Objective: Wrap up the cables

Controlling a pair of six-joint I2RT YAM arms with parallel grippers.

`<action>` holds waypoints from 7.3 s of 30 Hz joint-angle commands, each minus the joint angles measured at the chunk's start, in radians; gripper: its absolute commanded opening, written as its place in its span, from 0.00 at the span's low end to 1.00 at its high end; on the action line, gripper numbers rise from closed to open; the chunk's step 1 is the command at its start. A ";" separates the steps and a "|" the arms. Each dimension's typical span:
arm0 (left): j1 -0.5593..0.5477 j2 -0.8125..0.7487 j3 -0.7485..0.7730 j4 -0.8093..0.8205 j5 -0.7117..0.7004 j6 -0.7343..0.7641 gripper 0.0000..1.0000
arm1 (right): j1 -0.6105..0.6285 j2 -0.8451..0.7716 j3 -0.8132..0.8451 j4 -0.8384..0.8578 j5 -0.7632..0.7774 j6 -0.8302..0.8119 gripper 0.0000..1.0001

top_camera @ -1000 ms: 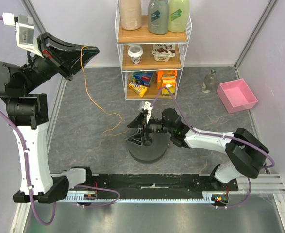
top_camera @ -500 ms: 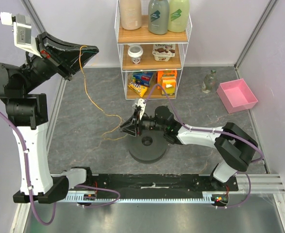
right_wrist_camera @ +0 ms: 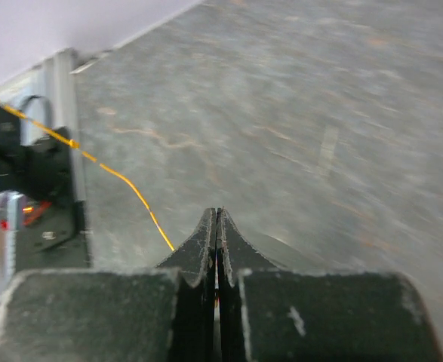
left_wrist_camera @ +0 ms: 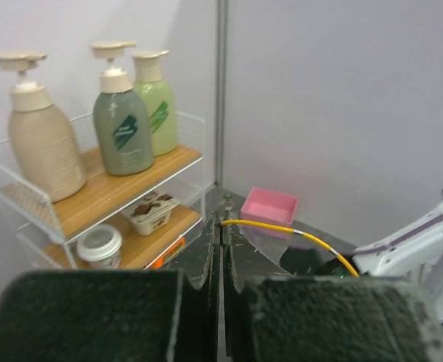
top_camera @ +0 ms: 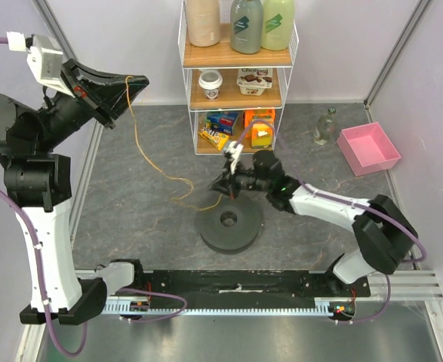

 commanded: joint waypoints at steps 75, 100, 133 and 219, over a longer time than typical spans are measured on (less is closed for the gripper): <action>0.104 0.528 -0.843 -0.064 -0.796 0.810 0.02 | -1.201 -0.045 -0.035 -0.588 0.075 -1.036 0.00; 0.137 0.706 -0.723 -0.150 -0.896 0.733 0.01 | -1.192 -0.051 -0.075 -0.570 0.089 -1.070 0.00; -0.379 0.091 -0.597 0.087 -0.106 0.558 0.71 | -0.974 -0.393 0.179 -0.458 -0.224 0.077 0.00; -0.633 0.619 -0.175 0.191 0.466 -0.264 0.02 | -0.409 -0.476 0.436 -1.099 -0.394 -1.099 0.98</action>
